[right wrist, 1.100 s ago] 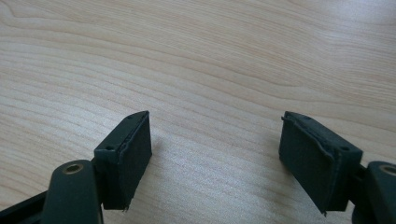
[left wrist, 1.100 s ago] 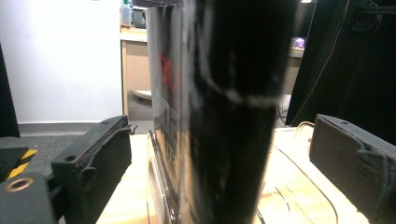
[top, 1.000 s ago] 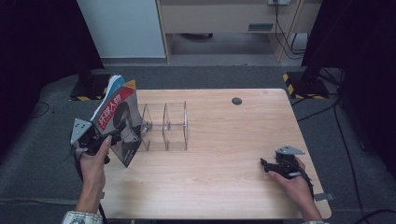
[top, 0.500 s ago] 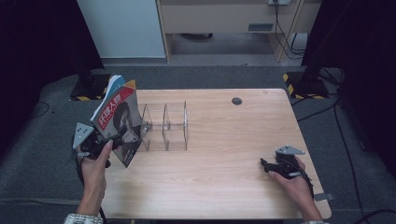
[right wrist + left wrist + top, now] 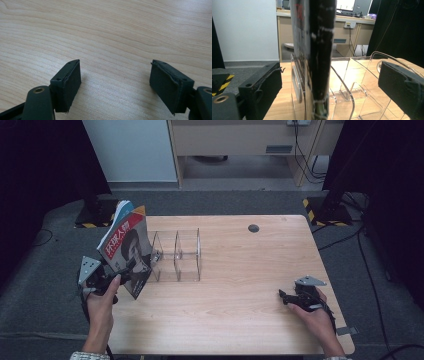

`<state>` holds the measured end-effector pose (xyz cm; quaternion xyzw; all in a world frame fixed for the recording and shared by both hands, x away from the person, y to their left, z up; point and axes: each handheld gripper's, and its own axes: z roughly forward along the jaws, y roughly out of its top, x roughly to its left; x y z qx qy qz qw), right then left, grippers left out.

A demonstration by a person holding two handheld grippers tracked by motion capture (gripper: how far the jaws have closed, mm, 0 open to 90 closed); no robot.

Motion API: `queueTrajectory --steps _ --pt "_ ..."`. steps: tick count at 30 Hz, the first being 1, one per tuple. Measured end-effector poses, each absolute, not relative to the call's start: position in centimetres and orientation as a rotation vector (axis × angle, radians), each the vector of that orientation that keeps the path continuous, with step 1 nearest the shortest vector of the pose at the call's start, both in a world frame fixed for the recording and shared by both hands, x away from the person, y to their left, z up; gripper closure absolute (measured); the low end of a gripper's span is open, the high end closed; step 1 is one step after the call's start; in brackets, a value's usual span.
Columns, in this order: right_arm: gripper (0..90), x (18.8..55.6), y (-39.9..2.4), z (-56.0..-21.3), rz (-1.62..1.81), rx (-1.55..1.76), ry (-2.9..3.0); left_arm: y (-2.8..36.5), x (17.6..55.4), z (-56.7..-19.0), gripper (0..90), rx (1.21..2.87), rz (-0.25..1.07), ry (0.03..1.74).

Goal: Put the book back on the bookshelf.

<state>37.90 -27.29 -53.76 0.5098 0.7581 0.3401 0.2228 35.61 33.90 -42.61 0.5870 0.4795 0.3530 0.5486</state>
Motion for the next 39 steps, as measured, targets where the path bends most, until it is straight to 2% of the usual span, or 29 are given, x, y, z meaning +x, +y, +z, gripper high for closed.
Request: queueTrajectory --steps 39 --pt "25.3 37.9 -27.3 -53.8 0.939 1.4 2.103 34.4 33.2 -45.5 4.6 1.479 0.791 1.158"
